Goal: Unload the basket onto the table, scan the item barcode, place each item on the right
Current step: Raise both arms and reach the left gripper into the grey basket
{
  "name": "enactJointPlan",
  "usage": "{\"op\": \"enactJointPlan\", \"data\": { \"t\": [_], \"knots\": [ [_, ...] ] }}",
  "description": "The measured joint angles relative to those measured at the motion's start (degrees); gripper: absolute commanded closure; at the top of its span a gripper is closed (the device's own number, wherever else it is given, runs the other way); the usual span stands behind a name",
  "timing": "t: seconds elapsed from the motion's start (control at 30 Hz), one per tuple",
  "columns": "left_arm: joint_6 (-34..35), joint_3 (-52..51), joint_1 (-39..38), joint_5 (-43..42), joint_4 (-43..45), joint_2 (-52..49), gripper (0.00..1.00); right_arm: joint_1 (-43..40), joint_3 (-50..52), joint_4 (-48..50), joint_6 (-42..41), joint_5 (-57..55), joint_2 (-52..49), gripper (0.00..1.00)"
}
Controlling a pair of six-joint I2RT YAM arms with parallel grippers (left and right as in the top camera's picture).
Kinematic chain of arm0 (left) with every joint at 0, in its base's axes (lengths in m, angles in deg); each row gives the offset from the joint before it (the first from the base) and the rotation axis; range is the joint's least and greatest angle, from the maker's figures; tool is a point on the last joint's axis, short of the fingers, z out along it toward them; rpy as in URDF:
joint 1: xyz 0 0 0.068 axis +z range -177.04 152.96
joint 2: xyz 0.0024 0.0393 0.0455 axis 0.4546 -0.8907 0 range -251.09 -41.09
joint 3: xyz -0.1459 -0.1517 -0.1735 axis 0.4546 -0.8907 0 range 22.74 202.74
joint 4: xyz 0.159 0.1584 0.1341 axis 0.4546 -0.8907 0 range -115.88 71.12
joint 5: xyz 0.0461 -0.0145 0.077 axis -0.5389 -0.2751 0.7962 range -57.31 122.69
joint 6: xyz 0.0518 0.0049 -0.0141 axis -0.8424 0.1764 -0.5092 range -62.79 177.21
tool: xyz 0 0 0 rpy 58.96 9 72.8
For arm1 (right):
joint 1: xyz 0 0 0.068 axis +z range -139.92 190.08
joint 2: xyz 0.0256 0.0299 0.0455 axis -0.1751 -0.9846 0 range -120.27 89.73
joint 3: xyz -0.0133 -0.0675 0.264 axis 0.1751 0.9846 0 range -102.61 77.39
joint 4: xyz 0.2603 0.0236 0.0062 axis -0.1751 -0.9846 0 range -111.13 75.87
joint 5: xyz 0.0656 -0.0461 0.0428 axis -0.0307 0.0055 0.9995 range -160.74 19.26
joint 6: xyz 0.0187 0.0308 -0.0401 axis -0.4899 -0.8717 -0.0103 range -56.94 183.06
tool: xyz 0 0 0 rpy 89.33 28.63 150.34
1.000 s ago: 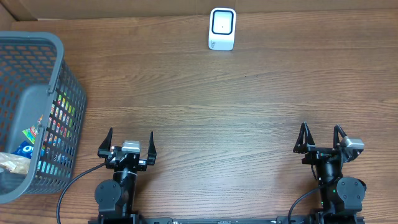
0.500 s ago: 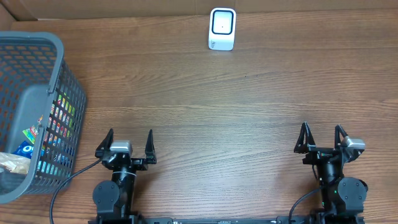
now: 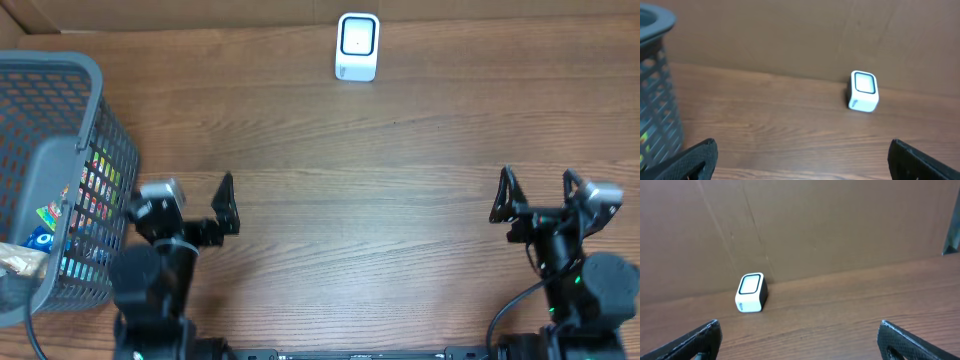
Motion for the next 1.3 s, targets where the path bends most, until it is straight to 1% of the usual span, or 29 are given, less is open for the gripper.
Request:
{"op": "enactJointPlan", "data": {
  "t": [0.2,0.37,0.47,0.57,0.63,0.73,0.97,1.07,1.13,1.2,1.3],
  "knots": [
    [0.0,19.0,0.0,-6.1,-9.1,-16.7,0.0,0.0,-15.6,-11.6,0.3,1.1,-11.5,0.0],
    [-0.2,32.7,0.0,-11.5,-16.5,-26.5,0.0,0.0,-29.4,-24.2,0.3,1.6,-21.2,0.0],
    [-0.3,36.6,0.0,-13.5,-18.6,-28.9,0.0,0.0,-37.7,-31.4,0.3,2.6,-27.3,0.0],
    [-0.3,37.5,0.0,-15.9,-20.9,-29.5,0.0,0.0,-44.5,-36.8,0.3,4.7,-32.5,0.0],
    [-0.3,37.5,0.0,-17.6,-22.6,-29.5,0.0,0.0,-48.2,-38.7,0.3,6.5,-35.5,0.0],
    [-0.2,37.5,0.0,-20.5,-23.2,-29.7,0.0,0.0,-50.1,-39.6,0.3,9.5,-37.9,0.0],
    [-0.5,37.5,0.0,-28.1,-22.8,-29.7,0.0,0.0,-50.2,-40.5,0.3,13.8,-39.1,0.0],
    [-0.5,38.1,0.7,-28.3,-22.6,-29.9,0.0,0.0,-50.2,-40.8,0.3,14.4,-39.1,0.0],
    [0.2,40.4,2.5,-27.1,-24.3,-30.8,0.0,0.0,-50.2,-41.3,0.3,14.7,-39.1,0.0],
    [1.0,44.9,5.5,-25.4,-28.0,-32.8,0.01,0.0,-50.2,-41.9,0.3,14.8,-39.1,0.0],
    [1.4,56.3,11.3,-22.1,-35.7,-38.6,0.07,0.0,-50.2,-42.1,0.3,14.9,-39.1,0.0]
  ]
}}
